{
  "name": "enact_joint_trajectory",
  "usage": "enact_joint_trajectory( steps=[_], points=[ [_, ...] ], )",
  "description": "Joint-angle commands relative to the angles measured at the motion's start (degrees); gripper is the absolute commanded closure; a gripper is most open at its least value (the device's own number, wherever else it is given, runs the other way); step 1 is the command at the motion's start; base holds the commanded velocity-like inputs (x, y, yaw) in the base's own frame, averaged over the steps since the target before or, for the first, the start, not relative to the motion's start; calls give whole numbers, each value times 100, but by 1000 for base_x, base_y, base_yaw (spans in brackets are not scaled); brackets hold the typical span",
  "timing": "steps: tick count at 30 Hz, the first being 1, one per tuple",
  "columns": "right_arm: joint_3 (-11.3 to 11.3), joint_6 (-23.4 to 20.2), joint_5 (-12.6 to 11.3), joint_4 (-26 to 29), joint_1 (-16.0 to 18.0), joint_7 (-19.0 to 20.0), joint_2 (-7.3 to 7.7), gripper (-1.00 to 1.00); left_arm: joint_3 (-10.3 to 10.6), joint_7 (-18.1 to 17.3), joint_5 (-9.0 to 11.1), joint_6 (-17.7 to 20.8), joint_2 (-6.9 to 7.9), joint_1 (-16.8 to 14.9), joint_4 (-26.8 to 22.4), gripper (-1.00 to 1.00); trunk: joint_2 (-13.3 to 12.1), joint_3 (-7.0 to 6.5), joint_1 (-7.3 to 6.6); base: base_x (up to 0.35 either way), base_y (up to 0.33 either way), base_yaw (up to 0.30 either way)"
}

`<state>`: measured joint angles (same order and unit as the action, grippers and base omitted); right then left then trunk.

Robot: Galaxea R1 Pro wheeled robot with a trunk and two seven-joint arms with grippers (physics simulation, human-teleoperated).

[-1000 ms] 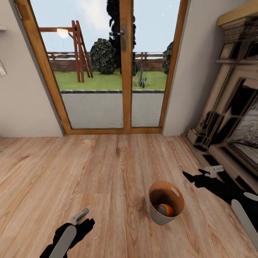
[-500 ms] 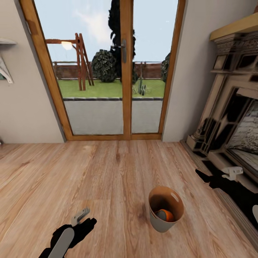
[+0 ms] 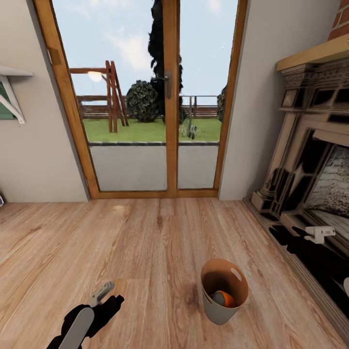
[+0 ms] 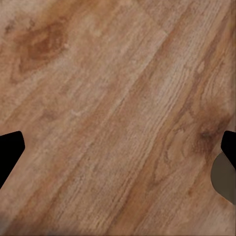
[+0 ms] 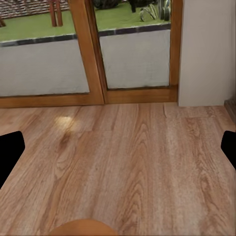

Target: Put the three can of soda from the living room inside the tash can in the kitchen.

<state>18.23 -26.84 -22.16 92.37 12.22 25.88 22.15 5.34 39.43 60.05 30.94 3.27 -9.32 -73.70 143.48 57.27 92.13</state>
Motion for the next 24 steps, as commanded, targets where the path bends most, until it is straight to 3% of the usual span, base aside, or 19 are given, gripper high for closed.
enact_joint_trajectory(
  steps=[1,14,19,24],
  points=[
    [5,1,1,0,0,-11,0,-100,-1,1,1,-6,-1,0,0,-100,0,-1,0,0,0,0],
    [11,-12,1,0,0,-34,3,-100,34,24,-54,-48,-44,0,5,-100,0,-1,0,0,0,0],
    [-58,-13,109,-1503,-143,-34,-388,-100,41,22,-79,-128,5,-13,1062,-100,0,-1,0,0,0,0],
    [-86,-59,144,-1994,-270,-60,-515,-100,66,6,-92,-314,30,0,2136,-100,0,-1,0,0,0,0]
  ],
)
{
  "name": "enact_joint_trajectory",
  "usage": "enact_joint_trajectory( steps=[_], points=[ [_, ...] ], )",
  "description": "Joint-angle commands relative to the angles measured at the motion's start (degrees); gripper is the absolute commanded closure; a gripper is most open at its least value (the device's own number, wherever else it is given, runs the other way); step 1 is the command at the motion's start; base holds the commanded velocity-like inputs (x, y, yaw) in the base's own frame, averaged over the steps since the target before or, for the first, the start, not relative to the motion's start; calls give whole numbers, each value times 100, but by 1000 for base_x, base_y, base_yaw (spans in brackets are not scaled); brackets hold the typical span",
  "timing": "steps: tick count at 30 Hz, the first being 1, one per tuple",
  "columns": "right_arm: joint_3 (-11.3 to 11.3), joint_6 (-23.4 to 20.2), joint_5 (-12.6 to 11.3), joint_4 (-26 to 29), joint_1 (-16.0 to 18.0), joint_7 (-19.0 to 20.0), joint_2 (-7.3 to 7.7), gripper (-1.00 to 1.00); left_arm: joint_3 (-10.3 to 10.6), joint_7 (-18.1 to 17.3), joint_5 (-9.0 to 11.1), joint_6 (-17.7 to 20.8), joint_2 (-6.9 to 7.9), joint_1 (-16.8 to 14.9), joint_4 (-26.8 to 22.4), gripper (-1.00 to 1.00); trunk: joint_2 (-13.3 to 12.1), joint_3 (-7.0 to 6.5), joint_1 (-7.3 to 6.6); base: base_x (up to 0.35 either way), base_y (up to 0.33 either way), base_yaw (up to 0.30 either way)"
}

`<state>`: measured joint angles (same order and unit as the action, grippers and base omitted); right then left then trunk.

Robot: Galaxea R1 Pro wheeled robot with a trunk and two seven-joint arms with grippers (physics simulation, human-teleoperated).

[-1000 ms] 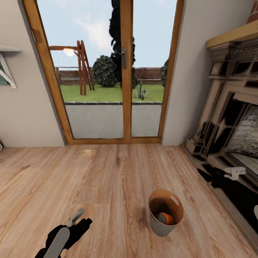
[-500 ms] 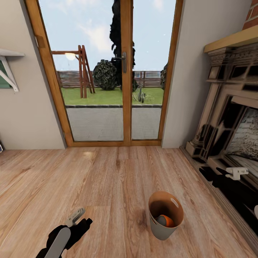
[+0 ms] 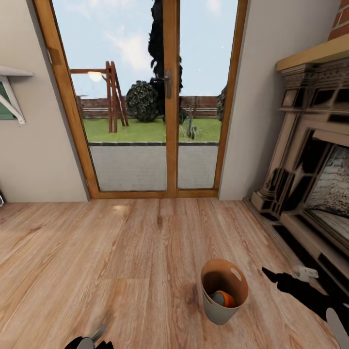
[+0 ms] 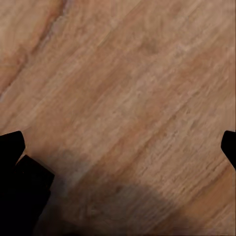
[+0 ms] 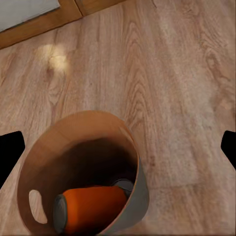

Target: Put the three can of soda from the living room inside the tash can in the kitchen.

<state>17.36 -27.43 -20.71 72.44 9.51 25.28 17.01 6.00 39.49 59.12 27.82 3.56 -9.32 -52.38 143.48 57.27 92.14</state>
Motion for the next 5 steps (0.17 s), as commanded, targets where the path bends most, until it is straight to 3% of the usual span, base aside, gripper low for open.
enact_joint_trajectory(
  steps=[1,2,5],
  points=[
    [-1,0,0,-10,-2,-1,-3,-100,2,-2,1,-13,15,3,89,-100,0,0,0,0,0,0],
    [-4,-1,3,-36,-9,-8,-10,-100,16,-119,-232,-60,59,14,598,-100,0,0,0,0,0,0],
    [-5,-3,1,-42,-10,-7,-12,-100,7,-516,-701,-74,55,16,909,-100,0,0,0,0,0,0]
  ],
)
